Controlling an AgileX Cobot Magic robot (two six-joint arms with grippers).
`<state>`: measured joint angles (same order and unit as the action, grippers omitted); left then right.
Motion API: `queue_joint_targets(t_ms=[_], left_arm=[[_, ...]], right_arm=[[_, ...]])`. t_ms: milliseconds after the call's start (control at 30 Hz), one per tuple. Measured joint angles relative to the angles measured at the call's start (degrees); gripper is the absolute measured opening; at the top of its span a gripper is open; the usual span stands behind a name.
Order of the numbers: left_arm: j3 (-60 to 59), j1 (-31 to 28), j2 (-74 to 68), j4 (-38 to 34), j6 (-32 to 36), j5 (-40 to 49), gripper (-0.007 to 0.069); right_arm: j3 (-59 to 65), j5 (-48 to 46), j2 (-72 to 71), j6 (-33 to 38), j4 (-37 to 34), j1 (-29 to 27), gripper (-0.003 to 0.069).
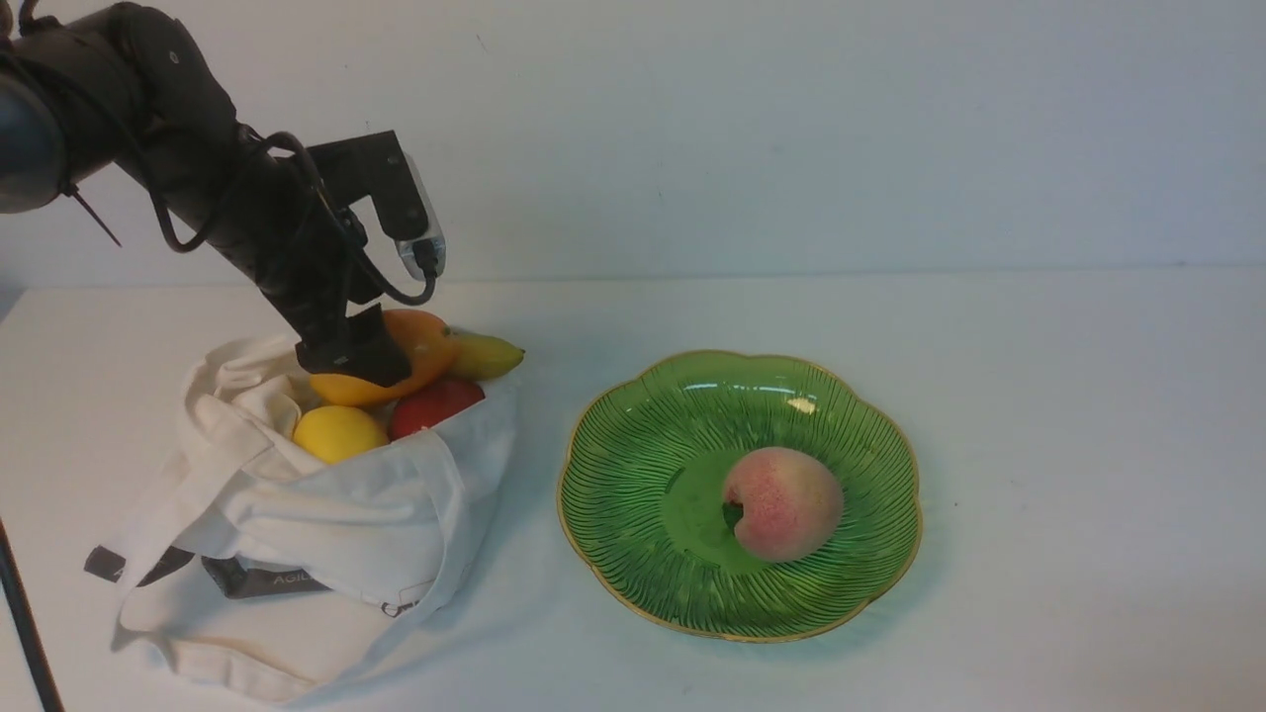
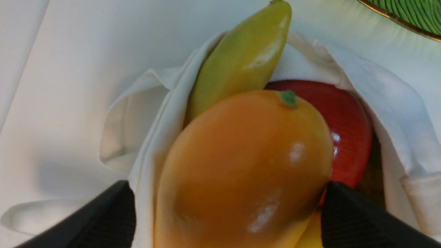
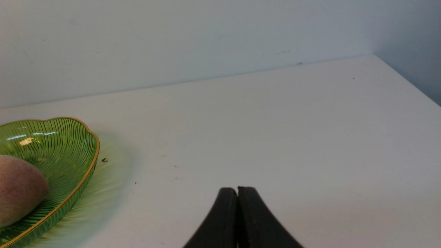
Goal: Take the fruit out of the cloth bag on the white table and place them on a plate.
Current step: 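Reach into the cloth bag and grasp the fruit inside with the left gripper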
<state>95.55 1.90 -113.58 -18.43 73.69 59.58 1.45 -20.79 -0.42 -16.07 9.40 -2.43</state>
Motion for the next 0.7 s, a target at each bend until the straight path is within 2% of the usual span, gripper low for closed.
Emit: queue_joint_targets(t_ms=[267,367,700], left_arm=[[0.0,0.0,-1.39,-0.3,0.93,-1.32,0.0637],[0.0,0.0,-1.96,-0.41,0.97,-1.54,0.055],[0.45,0.05,0.73,-0.58,-5.06,0.58,0.0551]], right_arm=[[0.0,0.0,0.0,0.0,0.0,0.0,-0.0015],[0.0,0.0,0.0,0.0,0.0,0.0,-0.0015],[0.0,0.0,0.0,-0.23,0.0,0.0,-0.0015]])
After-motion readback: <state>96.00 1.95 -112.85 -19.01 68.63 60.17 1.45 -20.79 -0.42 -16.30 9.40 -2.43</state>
